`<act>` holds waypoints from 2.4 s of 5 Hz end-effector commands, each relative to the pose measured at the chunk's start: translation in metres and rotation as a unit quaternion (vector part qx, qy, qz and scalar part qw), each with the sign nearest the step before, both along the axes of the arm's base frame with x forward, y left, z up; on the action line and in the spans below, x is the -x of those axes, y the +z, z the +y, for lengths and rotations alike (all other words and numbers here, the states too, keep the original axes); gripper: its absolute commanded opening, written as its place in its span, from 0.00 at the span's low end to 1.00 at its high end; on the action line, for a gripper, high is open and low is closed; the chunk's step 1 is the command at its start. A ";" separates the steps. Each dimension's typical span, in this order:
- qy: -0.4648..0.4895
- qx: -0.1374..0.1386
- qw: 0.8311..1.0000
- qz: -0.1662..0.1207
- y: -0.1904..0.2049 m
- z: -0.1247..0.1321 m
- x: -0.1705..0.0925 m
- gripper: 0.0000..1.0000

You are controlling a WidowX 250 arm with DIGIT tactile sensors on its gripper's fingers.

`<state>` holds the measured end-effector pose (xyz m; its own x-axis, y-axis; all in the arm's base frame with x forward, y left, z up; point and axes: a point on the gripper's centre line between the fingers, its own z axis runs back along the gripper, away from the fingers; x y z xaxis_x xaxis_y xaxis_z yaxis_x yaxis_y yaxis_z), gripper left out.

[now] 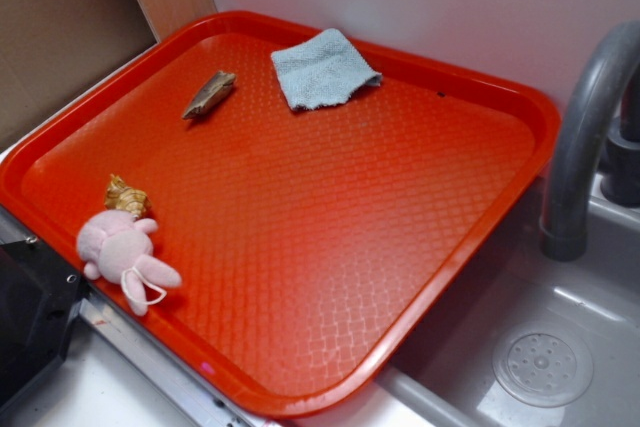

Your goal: Grab the shell.

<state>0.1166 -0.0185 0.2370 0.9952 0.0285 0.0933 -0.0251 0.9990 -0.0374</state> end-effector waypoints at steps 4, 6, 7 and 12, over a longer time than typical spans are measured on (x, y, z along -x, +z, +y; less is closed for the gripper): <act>0.367 0.018 0.930 0.020 -0.046 0.019 -0.029 1.00; 0.403 -0.018 0.915 0.021 -0.107 0.021 -0.044 1.00; 0.394 -0.046 0.918 0.019 -0.140 0.022 -0.048 1.00; 0.352 -0.111 0.928 0.047 -0.204 0.029 -0.034 1.00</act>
